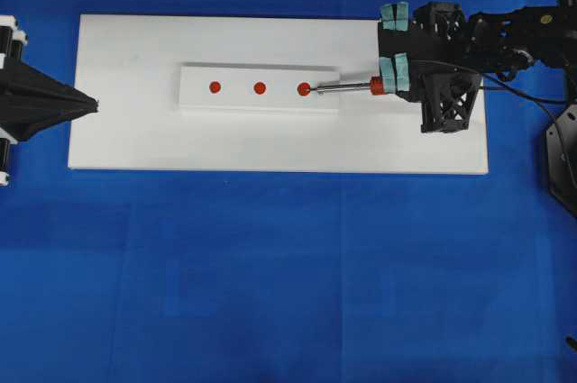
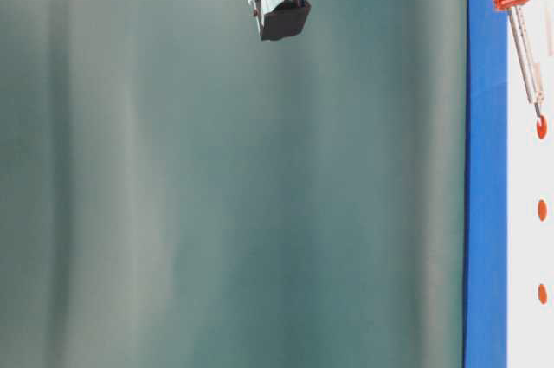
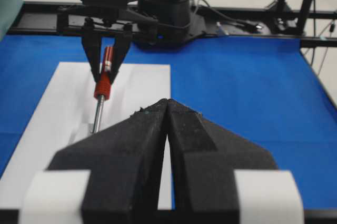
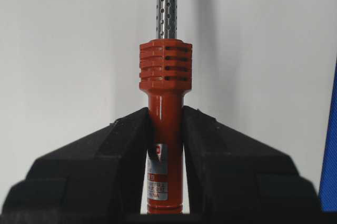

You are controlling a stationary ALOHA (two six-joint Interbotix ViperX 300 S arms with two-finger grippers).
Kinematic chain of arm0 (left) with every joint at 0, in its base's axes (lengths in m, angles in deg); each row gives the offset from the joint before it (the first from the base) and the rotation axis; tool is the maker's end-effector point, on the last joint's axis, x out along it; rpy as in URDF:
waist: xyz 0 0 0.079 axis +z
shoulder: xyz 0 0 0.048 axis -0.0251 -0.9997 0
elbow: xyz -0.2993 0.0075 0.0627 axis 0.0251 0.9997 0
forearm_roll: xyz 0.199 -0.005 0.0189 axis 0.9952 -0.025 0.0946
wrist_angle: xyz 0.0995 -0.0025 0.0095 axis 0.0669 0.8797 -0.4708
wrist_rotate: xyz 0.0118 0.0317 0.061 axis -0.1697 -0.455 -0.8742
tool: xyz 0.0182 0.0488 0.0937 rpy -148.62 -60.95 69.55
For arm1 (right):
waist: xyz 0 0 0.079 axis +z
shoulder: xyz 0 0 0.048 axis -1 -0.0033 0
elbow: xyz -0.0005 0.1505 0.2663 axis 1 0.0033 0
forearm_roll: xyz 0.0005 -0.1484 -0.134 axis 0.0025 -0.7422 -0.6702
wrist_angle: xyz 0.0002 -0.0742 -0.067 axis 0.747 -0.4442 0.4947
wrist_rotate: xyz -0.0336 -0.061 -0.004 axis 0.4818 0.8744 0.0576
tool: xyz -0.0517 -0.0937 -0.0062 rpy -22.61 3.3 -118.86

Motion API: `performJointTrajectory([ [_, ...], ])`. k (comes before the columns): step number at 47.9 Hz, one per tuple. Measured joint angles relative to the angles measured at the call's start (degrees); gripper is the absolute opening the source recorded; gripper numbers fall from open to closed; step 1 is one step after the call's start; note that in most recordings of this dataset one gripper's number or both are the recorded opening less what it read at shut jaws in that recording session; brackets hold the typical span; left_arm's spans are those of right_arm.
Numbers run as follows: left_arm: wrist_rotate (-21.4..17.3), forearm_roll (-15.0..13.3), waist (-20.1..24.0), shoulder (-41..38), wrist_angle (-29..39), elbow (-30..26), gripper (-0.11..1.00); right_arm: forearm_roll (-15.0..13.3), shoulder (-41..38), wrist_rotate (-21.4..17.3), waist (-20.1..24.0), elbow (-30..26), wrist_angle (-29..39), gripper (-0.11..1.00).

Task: Touch the tip of the soldering iron to the mark.
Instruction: 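Lift the iron and carry it back toward the table front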

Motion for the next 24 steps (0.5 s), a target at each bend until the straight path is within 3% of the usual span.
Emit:
performJointTrajectory([
  [12, 0.0, 0.0, 0.0, 0.0, -0.1, 0.0, 0.0, 0.1, 2.1, 0.1, 0.1, -1.6, 2.7, 0.06],
  [24, 0.0, 0.1, 0.0, 0.0, 0.0, 0.0, 0.0, -0.1, 8.8, 0.0, 0.1, -6.0, 9.7, 0.06],
])
